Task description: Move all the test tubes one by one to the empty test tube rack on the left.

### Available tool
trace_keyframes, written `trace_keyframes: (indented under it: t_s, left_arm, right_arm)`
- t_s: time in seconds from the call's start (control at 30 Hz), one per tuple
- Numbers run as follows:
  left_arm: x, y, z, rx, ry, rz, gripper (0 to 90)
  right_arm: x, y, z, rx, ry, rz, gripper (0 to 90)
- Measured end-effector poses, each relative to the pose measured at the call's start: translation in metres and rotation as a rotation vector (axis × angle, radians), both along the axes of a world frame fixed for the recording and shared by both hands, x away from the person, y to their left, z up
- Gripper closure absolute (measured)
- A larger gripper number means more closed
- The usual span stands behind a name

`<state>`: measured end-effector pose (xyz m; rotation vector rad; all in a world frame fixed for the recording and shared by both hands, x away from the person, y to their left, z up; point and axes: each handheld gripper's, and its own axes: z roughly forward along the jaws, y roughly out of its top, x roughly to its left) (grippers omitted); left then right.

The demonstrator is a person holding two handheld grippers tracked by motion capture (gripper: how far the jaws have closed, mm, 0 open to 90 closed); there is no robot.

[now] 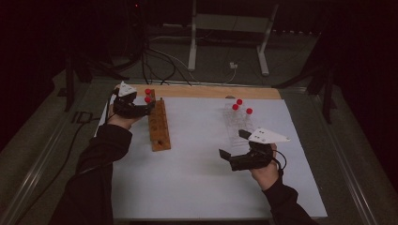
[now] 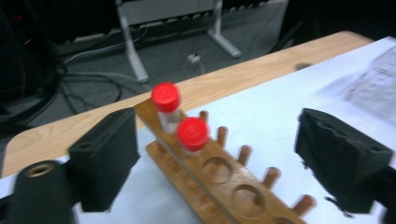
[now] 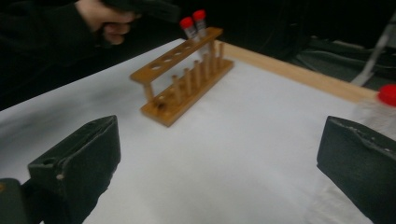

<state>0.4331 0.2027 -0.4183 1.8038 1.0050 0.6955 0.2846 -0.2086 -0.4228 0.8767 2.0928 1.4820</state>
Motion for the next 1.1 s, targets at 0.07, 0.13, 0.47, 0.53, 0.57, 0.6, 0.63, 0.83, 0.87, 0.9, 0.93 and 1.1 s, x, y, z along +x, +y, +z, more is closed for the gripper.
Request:
trace_keyframes:
  t_s: [0.07,0.13,0.47,0.53,0.57,0.6,0.63,0.83,0.87,0.9,0.93,1.1]
  left_arm:
    - [-0.007,0.0,0.004,-0.011,0.007,-0.038,6.2]
    - [-0.015,0.0,0.007,-0.017,0.003,-0.062,2.3]
    - [-0.058,-0.01,0.0,-0.034,-0.021,-0.191,2.3]
    - [-0.064,-0.012,-0.004,-0.037,-0.023,-0.204,2.3]
    - [-0.068,-0.014,-0.006,-0.032,-0.026,-0.212,2.3]
    - [-0.07,-0.015,-0.008,-0.028,-0.025,-0.224,2.3]
    - [-0.073,-0.017,-0.009,-0.015,-0.026,-0.226,2.3]
    - [-0.085,-0.022,-0.016,-0.037,-0.036,-0.254,2.3]
    - [-0.087,-0.023,-0.018,-0.04,-0.036,-0.261,2.3]
    - [-0.088,-0.024,-0.019,-0.038,-0.036,-0.263,2.3]
    - [-0.089,-0.025,-0.02,-0.032,-0.04,-0.262,2.3]
    - [-0.093,-0.027,-0.024,-0.034,-0.037,-0.281,2.3]
  right_arm:
    - [0.003,-0.004,0.004,-0.008,-0.012,-0.018,0.0]
    - [0.006,-0.008,0.008,-0.009,-0.02,-0.036,0.0]
    - [0.037,-0.034,0.021,-0.002,-0.037,-0.126,0.0]
    - [0.044,-0.04,0.021,-0.009,-0.045,-0.156,0.0]
    - [0.048,-0.043,0.021,-0.006,-0.044,-0.16,0.0]
    - [0.051,-0.046,0.02,-0.004,-0.039,-0.167,0.0]
    - [0.055,-0.048,0.018,-0.006,-0.036,-0.185,0.0]
    - [0.076,-0.061,-0.002,-0.031,0.013,-0.261,0.6]
    - [0.079,-0.063,-0.006,-0.033,0.026,-0.274,4.6]
    - [0.082,-0.064,-0.011,-0.032,0.036,-0.285,4.9]
    - [0.085,-0.065,-0.015,-0.035,0.048,-0.295,5.3]
    - [0.099,-0.068,-0.032,-0.046,0.075,-0.333,18.2]
